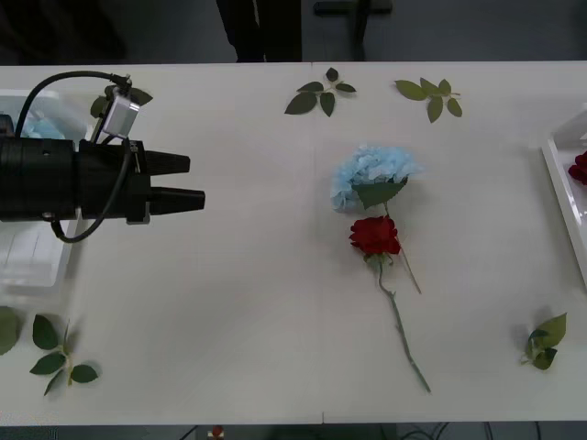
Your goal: Place the red flowers into the right box and the blue flowers into the left box. If a person shows an open palm, hand one flower to the person first, then continue sorting.
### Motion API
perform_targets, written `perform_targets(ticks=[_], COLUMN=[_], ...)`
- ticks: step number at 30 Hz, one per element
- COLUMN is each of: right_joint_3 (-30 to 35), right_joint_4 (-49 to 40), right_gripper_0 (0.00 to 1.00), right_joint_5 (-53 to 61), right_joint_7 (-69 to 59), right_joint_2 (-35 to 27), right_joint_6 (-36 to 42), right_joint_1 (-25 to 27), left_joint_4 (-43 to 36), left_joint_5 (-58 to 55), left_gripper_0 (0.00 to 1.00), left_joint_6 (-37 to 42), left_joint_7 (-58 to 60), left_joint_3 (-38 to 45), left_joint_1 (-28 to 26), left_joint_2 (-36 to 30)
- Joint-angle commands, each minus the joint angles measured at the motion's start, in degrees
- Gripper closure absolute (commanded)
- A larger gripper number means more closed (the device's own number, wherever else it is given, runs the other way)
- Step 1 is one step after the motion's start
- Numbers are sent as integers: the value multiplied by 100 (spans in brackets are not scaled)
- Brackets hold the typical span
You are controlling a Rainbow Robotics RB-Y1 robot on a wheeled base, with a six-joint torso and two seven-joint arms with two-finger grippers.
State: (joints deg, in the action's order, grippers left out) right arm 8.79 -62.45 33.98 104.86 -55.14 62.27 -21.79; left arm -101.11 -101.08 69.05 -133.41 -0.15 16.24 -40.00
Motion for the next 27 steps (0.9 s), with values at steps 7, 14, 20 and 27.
perform_targets(ticks=[7, 14, 20, 27], right_joint_3=[-44, -44, 97, 396], right_joint_4=[-65, -162, -1059, -2289], right_gripper_0=[19, 0, 1, 0], right_joint_5=[-163, 302, 1111, 1709], right_joint_7=[-88, 26, 105, -71], right_joint_2=[-76, -76, 38, 900], right_joint_6=[-31, -4, 813, 1797], right_joint_1=[-159, -159, -159, -150], left_joint_4=[74, 101, 127, 127], left_joint_5=[-316, -377, -421, -571], left_gripper_0=[5, 5, 5, 5], left_joint_6=[-515, -506, -506, -506], left_joint_7=[-1144, -1161, -1170, -1153], left_joint_3=[-442, -451, -442, -433], left_joint_1=[371, 380, 371, 362], left_joint_2=[-570, -544, -544, -552])
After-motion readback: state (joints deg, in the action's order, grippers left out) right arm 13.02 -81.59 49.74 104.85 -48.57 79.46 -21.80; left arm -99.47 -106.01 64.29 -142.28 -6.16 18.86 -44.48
